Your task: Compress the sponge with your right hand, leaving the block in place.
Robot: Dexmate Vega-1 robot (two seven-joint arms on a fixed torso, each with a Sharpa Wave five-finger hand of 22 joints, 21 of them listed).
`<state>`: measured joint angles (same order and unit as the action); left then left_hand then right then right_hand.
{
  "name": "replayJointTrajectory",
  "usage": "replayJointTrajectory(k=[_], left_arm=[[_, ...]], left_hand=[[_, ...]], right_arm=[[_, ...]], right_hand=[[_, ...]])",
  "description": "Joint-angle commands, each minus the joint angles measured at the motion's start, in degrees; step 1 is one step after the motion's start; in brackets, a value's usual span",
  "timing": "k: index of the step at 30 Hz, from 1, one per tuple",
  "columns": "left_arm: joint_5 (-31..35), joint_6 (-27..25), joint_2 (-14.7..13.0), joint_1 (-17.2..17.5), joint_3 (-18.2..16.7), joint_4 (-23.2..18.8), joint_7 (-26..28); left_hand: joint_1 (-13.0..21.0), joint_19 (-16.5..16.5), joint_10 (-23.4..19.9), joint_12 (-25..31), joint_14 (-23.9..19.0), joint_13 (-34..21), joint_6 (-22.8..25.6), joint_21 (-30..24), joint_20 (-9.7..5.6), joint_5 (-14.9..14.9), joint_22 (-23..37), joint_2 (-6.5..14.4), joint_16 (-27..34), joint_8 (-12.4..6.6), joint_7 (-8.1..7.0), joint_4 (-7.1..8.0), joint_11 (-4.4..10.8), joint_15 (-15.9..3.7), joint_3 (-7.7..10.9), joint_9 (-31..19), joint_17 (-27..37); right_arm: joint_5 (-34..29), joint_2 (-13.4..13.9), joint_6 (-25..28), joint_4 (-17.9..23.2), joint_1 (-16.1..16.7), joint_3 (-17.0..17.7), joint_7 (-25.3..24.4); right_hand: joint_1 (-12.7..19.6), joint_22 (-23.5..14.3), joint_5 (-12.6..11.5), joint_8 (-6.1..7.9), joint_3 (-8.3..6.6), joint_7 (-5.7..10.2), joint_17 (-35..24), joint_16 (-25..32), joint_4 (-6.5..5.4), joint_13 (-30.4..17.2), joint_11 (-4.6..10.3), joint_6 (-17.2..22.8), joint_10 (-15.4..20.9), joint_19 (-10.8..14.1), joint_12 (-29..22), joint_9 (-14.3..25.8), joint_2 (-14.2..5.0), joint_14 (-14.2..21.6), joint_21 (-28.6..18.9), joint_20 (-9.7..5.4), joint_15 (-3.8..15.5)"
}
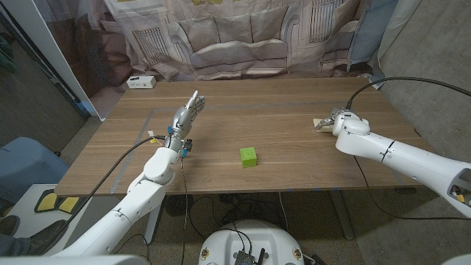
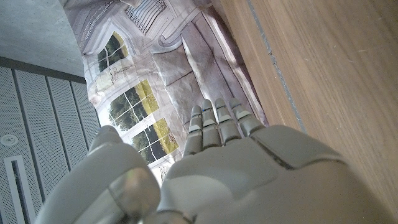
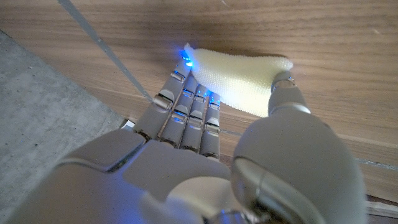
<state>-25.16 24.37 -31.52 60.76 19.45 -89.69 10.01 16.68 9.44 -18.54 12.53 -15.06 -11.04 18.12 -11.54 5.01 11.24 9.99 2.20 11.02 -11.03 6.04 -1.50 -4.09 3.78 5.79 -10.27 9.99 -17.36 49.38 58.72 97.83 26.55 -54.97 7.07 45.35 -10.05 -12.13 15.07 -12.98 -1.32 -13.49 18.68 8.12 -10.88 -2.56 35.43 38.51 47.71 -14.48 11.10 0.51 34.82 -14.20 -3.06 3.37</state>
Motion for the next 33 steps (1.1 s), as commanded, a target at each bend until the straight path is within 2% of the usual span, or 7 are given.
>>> replayJointTrajectory(k=[1, 6, 14, 33], left_arm=[[-0.3, 0.2, 0.0, 0.2, 0.0, 0.0, 0.0], [-0.4, 0.1, -0.1, 0.4, -0.2, -0.2, 0.0], [-0.5, -0.3, -0.2, 0.3, -0.1, -0.4, -0.2], [-0.3, 0.4, 0.3, 0.0, 0.1, 0.1, 0.0]], left_hand=[[0.1, 0.3, -0.7, 0.0, -0.5, -0.2, 0.7, 0.3, -0.12, -0.1, 0.2, 0.6, 0.0, -0.08, -0.12, -0.26, 0.13, -0.20, -0.02, -0.1, 0.3], [0.1, 0.3, -0.7, 0.0, -0.5, -0.2, 0.8, 0.2, -0.12, -0.1, 0.2, 0.7, -0.1, -0.10, -0.11, -0.29, 0.14, -0.21, -0.01, -0.1, 0.3], [0.1, 0.4, -0.7, -0.1, -0.5, -0.2, 0.9, 0.2, -0.16, -0.1, 0.2, 0.8, -0.1, -0.08, -0.06, -0.36, 0.13, -0.19, 0.02, -0.1, 0.3], [0.1, 0.4, -0.9, -0.1, -0.5, -0.3, 1.1, 0.2, -0.13, -0.1, 0.2, 1.0, -0.1, -0.07, -0.09, -0.50, 0.07, -0.23, 0.09, -0.1, 0.3]], right_arm=[[-0.7, -0.8, -0.6, -1.9, -0.2, -1.3, -0.2], [-1.1, -1.1, -1.0, -2.7, 0.1, -1.5, -0.6], [-1.1, -0.9, -2.0, -1.6, 2.6, 0.8, -4.4], [-1.8, 0.6, -1.9, 4.0, 8.1, 6.2, -12.5]], right_hand=[[1.1, -0.1, -0.2, 0.31, -0.01, 0.03, -0.2, 0.4, 0.16, 0.0, 0.12, 0.7, 0.8, 0.6, -0.4, 0.1, -0.01, 0.6, -0.4, -0.09, 0.26], [1.7, -0.1, -0.2, 0.36, -0.12, 0.13, -0.4, 0.8, 0.35, 0.0, 0.30, 1.3, 1.4, 1.2, -0.4, 0.1, -0.24, 1.4, -0.5, -0.36, 0.57], [3.2, -0.3, -0.2, 1.23, -0.14, 0.80, -0.9, 2.5, 0.49, 0.0, 0.71, 5.3, 5.3, 4.6, -1.0, 0.1, -0.98, 5.5, -1.4, -0.84, 1.87], [5.0, -0.4, 0.0, 1.46, -0.49, 0.83, -1.5, 3.6, 0.71, -0.1, 0.79, 7.4, 7.7, 6.2, -1.1, 0.1, -2.04, 7.6, -1.9, -1.09, 2.44]])
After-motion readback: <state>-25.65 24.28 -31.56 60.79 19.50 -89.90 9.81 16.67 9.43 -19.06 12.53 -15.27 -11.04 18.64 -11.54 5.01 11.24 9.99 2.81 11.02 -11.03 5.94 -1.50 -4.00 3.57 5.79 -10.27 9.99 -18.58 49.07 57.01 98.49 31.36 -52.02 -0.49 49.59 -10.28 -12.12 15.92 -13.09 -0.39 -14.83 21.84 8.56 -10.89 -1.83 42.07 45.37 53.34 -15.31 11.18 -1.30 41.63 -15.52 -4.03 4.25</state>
